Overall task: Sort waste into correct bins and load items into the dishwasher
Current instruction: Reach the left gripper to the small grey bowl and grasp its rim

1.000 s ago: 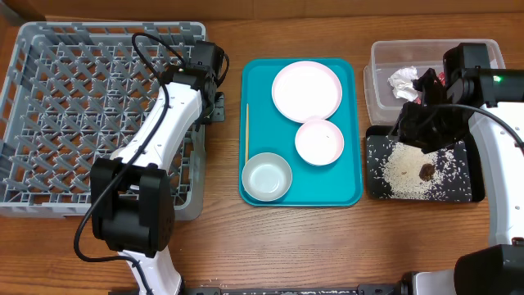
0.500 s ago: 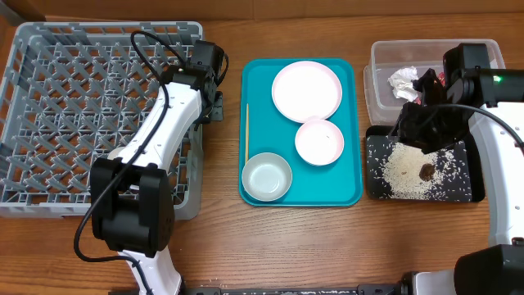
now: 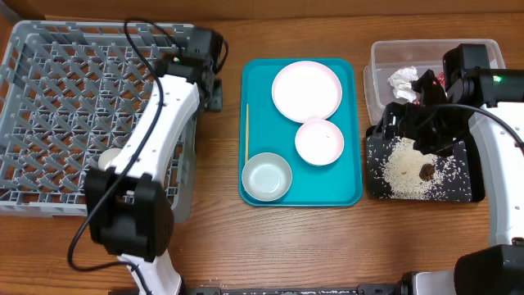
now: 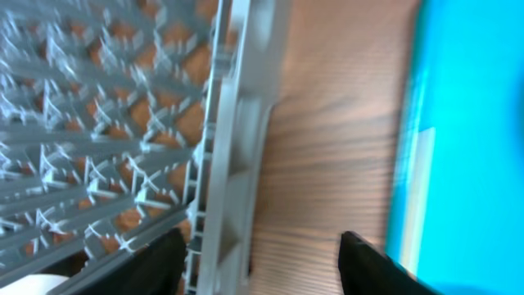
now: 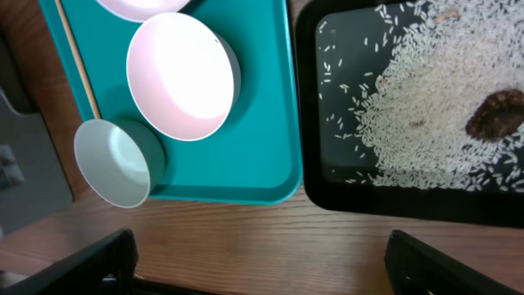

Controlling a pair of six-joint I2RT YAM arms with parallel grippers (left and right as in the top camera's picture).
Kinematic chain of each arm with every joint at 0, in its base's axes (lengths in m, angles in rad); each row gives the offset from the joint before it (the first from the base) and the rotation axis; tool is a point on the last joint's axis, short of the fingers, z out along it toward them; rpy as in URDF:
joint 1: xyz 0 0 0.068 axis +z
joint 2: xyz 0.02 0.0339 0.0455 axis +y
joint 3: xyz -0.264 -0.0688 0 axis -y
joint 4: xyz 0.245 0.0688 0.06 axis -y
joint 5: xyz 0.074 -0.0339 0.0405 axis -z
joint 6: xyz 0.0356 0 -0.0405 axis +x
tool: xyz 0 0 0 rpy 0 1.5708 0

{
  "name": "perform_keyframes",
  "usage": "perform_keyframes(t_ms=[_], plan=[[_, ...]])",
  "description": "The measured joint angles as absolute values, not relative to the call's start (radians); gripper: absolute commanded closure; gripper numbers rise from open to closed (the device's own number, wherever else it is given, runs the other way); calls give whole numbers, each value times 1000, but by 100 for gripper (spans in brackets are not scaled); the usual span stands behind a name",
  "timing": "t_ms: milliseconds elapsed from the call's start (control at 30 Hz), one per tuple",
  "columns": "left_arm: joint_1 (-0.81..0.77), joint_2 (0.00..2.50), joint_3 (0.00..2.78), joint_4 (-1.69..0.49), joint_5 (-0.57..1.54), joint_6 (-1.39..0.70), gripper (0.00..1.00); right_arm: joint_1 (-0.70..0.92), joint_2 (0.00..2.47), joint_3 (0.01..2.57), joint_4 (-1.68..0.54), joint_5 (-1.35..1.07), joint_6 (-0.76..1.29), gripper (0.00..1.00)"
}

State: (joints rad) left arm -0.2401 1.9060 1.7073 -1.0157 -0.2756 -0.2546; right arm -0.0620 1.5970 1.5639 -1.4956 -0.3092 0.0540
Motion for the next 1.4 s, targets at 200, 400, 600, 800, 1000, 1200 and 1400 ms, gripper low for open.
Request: perform_keyframes(t_ms=[200, 400, 600, 800, 1000, 1200, 1400], plan=[[-350, 1764, 1764, -1065, -203, -252, 22, -64, 1597, 1564, -1527, -222, 91, 0], [-487, 1708, 1768, -1200, -168, -241, 0, -152, 1584, 1564, -1534, -67, 225, 0], [-585, 1708, 1767, -1253, -92, -237, 0, -321, 1480, 1564, -1539, -93, 265, 0], [-693, 1729, 1707, -1222, -28, -237, 0, -366, 1427, 1564, -1554, -146, 270, 0], [-772, 1827, 1650, -1205, 19, -242, 16, -365, 1431, 1564, -1554, -167, 275, 0], [-802, 1964, 1641, -1238, 31, -244, 30, -365, 1431, 1564, -1555, -170, 277, 0], [-804, 2073, 1639, -1261, 35, -244, 57, -365, 1431, 1564, -1555, -173, 277, 0]])
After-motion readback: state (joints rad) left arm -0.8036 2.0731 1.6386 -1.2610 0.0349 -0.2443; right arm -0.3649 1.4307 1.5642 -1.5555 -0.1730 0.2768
